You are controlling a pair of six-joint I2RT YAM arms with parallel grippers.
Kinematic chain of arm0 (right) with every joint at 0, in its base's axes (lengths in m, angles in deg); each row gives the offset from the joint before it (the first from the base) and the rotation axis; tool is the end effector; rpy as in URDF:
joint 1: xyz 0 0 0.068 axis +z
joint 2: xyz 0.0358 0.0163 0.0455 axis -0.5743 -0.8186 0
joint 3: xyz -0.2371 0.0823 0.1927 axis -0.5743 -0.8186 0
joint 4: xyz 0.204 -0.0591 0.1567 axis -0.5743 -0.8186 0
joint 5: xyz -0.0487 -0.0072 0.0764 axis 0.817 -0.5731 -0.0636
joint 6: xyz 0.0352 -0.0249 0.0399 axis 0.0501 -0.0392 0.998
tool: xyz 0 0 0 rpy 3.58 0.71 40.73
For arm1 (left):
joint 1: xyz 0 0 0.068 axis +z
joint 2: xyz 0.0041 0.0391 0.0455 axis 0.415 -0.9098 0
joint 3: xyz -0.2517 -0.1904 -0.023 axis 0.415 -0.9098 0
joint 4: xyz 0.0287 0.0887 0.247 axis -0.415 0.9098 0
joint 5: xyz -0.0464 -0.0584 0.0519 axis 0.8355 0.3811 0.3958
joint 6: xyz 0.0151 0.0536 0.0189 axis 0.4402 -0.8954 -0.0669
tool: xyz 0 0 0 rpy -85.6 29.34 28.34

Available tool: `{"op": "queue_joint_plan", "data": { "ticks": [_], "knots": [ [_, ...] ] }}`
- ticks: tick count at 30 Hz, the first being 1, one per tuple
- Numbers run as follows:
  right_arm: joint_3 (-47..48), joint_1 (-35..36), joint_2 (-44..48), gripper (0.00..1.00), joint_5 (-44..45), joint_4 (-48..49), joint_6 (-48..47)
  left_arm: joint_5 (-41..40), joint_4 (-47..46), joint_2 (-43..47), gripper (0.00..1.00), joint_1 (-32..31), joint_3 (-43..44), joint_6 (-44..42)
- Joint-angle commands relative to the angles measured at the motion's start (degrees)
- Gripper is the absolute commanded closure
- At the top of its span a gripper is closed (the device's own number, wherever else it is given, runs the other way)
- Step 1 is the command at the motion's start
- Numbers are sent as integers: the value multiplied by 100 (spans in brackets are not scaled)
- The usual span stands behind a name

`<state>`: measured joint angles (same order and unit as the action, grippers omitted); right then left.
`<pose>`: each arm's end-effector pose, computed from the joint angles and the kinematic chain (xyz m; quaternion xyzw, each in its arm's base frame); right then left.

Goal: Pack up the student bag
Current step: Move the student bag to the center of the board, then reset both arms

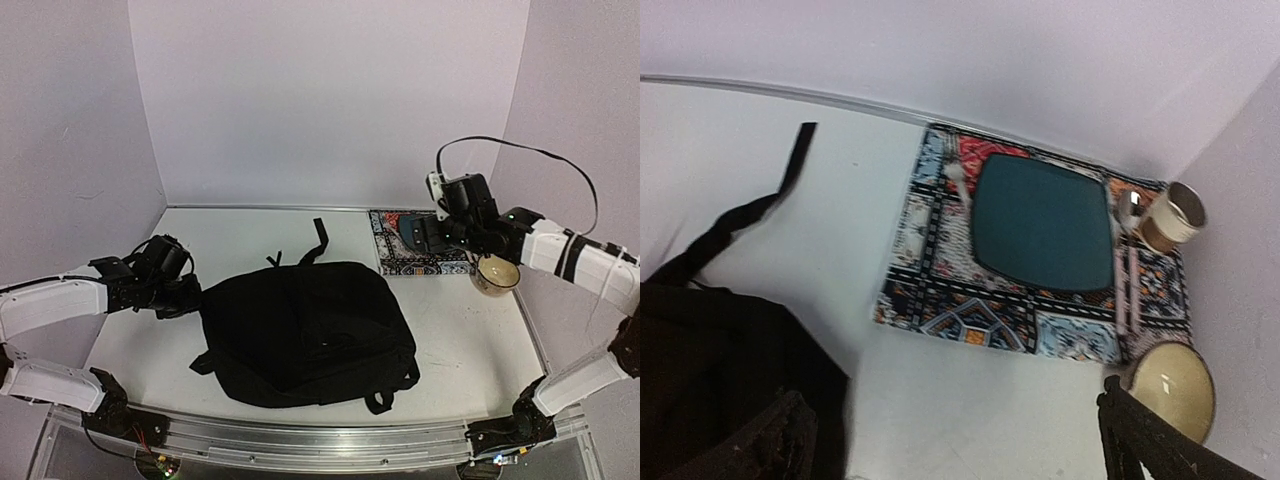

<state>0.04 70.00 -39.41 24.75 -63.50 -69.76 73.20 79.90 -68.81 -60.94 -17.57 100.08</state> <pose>0.2713 0.1677 0.3773 -0.0704 0.7899 0.0422 0.6078 0.1723 -0.1155 0.2529 -0.1241 0.9349 -0.1330 0.3047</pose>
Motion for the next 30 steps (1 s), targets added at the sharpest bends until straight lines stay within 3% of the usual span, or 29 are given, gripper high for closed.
{"op": "queue_joint_plan", "data": {
  "ticks": [1,7,14,16,25,30],
  "knots": [
    [-630,-222,1009,2,1280,-29,-84,-508,298,78,69,579,441,-502],
    [-1371,-733,1855,2,1625,-32,4,-420,296,44,30,1285,859,-974],
    [-1819,-1437,2629,2,1559,-266,478,212,301,648,5,2659,984,-1289],
    [-1921,-1479,2992,2,1660,-449,530,189,322,1071,1,2760,976,-1418],
    [-2250,-1479,5010,2,1637,-1041,257,-429,339,3619,1,2764,788,-2111],
    [-2474,-1476,5708,2,1516,-1056,-143,-776,321,4603,1,2766,450,-2238]
  ]
}}
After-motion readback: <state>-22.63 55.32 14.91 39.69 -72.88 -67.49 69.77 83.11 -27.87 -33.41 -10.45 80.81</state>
